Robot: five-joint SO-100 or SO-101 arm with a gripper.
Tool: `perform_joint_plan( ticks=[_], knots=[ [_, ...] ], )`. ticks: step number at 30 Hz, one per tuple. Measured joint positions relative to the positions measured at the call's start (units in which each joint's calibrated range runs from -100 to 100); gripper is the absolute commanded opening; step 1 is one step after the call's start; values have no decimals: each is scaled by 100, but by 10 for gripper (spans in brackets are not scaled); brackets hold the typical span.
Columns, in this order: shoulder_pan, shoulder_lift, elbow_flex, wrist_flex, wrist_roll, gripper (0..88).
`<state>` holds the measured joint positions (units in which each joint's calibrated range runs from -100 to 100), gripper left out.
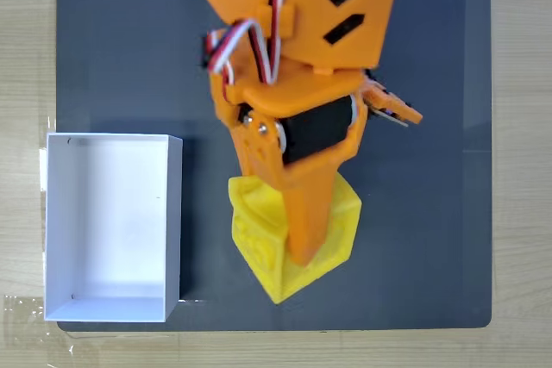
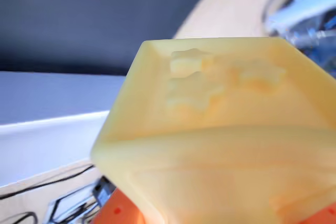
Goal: Grasp a yellow block and put it in the box
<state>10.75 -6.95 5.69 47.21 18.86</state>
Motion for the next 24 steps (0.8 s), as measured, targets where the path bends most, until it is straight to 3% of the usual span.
perform_joint_plan(
  ticks=[8, 24],
  knots=[
    [1089, -202, 0, -1463, -956, 156],
    [2348, 1306, 0, -1662, -1051, 161]
  ],
)
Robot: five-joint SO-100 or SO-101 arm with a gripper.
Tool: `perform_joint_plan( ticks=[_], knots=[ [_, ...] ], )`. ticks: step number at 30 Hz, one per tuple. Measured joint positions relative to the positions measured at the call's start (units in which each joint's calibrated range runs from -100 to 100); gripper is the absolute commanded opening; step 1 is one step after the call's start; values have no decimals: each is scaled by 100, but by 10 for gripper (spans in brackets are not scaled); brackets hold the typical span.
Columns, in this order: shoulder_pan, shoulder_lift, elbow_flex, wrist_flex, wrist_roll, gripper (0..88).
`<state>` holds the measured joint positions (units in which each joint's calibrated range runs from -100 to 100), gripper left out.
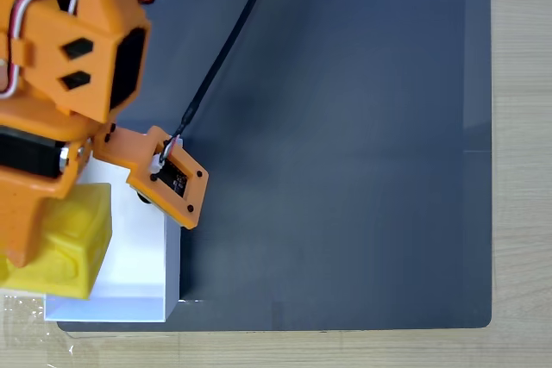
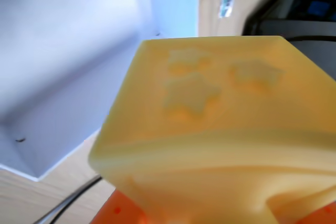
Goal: Grasp a yellow block and put it in the box
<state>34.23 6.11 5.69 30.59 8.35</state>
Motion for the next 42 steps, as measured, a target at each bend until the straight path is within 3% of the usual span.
perform_joint_plan(
  ticks=[13, 19, 22, 36, 38, 42],
  knots=[
    [-81, 995, 0, -61, 5, 172],
    [-90, 1172, 0, -138, 180, 382],
    [-90, 1172, 0, -130, 217, 424],
    [-243, 624, 0, -130, 338, 417],
    [-396, 287, 0, -130, 301, 373],
    [-531, -691, 0, 346, -90, 183]
  ],
)
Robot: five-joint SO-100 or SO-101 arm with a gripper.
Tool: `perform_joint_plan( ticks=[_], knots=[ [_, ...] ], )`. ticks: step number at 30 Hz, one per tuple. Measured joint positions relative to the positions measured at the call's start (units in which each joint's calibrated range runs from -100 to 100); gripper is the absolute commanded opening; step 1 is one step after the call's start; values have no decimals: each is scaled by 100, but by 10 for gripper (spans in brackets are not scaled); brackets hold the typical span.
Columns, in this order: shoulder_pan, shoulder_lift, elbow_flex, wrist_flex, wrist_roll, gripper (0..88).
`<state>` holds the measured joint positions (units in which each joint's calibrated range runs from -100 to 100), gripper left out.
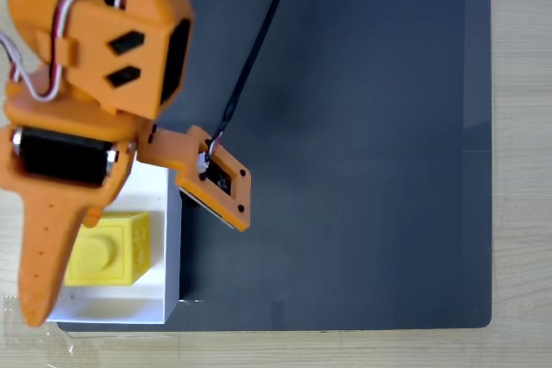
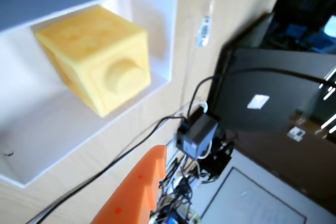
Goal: Grasp a yellow block and put it in the box
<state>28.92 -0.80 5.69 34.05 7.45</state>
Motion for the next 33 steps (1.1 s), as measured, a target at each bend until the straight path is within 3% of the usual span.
perform_joint_plan(
  ticks=[4, 12, 24, 33],
  knots=[
    [-315, -1239, 18, 1246, -380, 9],
    [-1413, -4374, 1987, 3955, -491, 19],
    [-1871, -9541, 7227, 4267, -481, 11],
    [-1916, -9810, 8573, 4033, -481, 11]
  ],
)
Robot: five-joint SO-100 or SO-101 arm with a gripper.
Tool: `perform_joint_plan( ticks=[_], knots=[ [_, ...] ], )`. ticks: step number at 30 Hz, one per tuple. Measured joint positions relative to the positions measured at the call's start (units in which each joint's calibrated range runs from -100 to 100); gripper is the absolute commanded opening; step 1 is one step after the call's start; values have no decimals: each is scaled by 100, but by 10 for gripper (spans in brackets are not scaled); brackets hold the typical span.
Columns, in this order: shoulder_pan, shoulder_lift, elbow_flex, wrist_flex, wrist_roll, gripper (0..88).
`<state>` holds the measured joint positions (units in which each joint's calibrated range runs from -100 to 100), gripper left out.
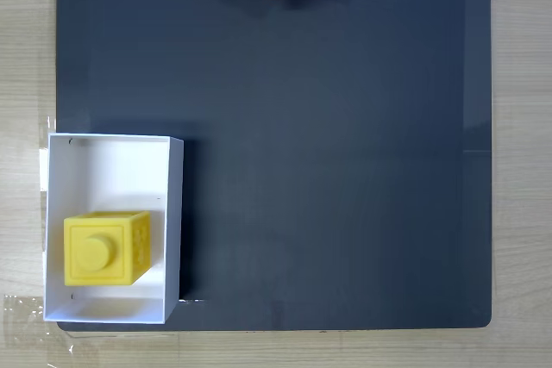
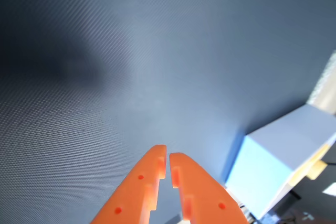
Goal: Grasp a yellow block and put it in the box
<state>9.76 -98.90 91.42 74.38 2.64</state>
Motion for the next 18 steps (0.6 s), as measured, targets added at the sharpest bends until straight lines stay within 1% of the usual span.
perform_joint_plan(
  ticks=[18],
  knots=[
    [-72, 0, 27, 0, -5, 11]
  ],
)
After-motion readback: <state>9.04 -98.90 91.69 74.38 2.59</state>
